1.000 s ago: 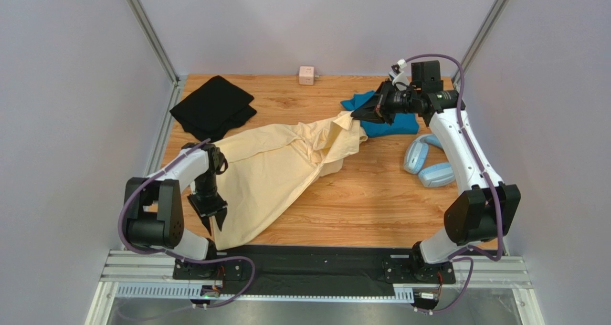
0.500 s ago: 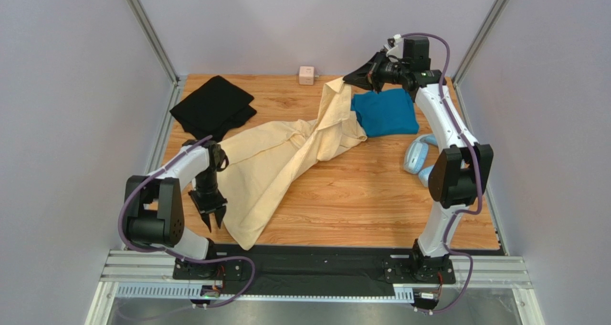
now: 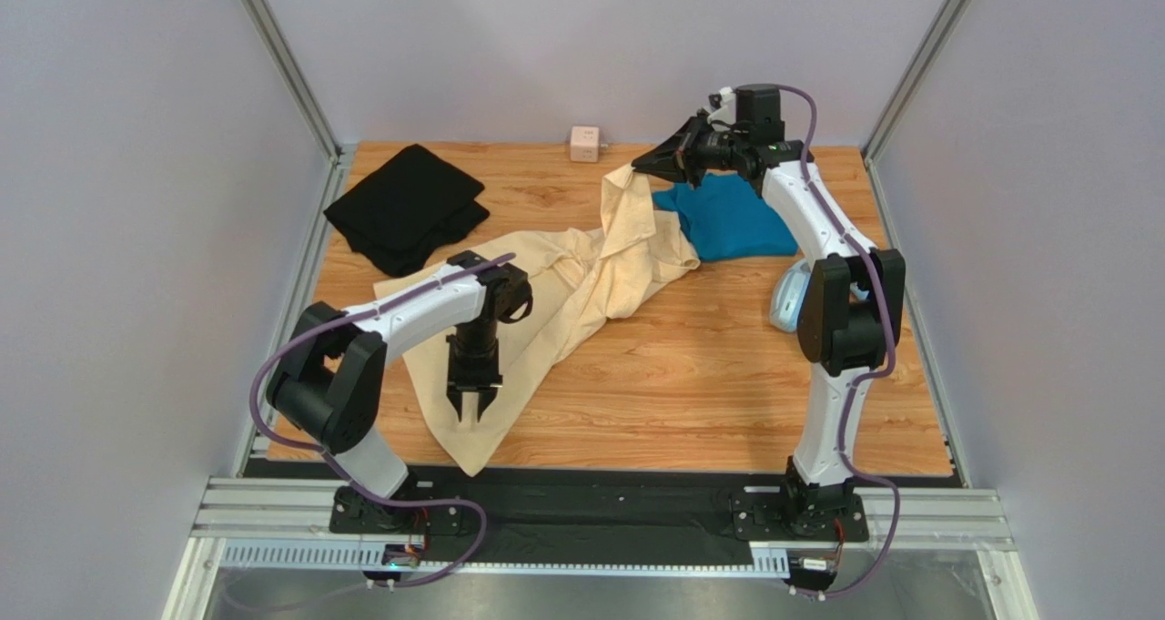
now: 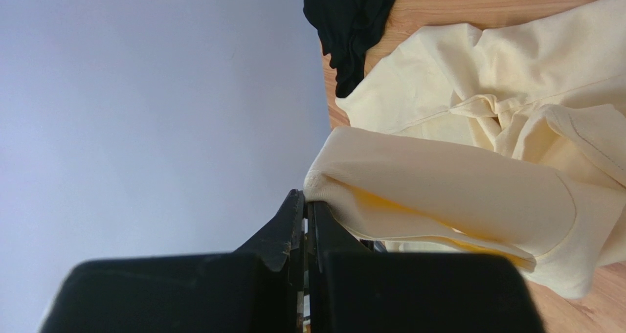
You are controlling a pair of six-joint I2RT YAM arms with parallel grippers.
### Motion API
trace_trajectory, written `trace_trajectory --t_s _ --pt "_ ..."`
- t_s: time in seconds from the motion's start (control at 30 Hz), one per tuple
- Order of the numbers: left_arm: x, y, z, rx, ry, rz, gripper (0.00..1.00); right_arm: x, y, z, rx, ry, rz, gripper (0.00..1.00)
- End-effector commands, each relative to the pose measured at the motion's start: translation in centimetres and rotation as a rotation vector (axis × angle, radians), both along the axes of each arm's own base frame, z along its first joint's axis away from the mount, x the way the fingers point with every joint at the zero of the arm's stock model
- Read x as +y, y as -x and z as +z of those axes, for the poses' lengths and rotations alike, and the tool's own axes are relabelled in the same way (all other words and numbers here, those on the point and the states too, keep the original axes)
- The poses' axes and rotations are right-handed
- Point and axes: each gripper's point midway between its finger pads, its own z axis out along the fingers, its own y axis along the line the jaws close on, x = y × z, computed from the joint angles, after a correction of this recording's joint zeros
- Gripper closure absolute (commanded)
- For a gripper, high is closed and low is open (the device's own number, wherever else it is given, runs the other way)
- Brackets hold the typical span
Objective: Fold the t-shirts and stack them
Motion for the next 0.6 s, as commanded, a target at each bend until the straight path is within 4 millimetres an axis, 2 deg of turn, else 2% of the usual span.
trace_trajectory --t_s 0.0,0.13,0.3,0.37,0.57 --pt "0.3 2.1 0.4 0.090 -0.023 -0.088 0.61 0.8 -0.2 1.6 -0.048 -0.038 0.037 1.00" --pt "0.8 3.1 -0.5 0.157 -0.065 -0.142 0.60 0.9 -0.1 1.7 -0.047 -0.042 0.038 1.00" --pt "-0.4 3.5 -1.5 0.171 -0.050 -0.214 0.52 0.9 0.4 2.0 -0.046 -0.050 0.051 1.00" --pt "-0.5 3.4 -2.2 0.172 -0.047 -0.223 0.52 0.9 0.6 2.0 -0.049 -0.049 0.052 1.00" --pt "-1.2 2.8 -2.7 0.173 0.000 -0.285 0.41 0.9 1.3 1.9 -0.044 -0.053 0.065 1.00"
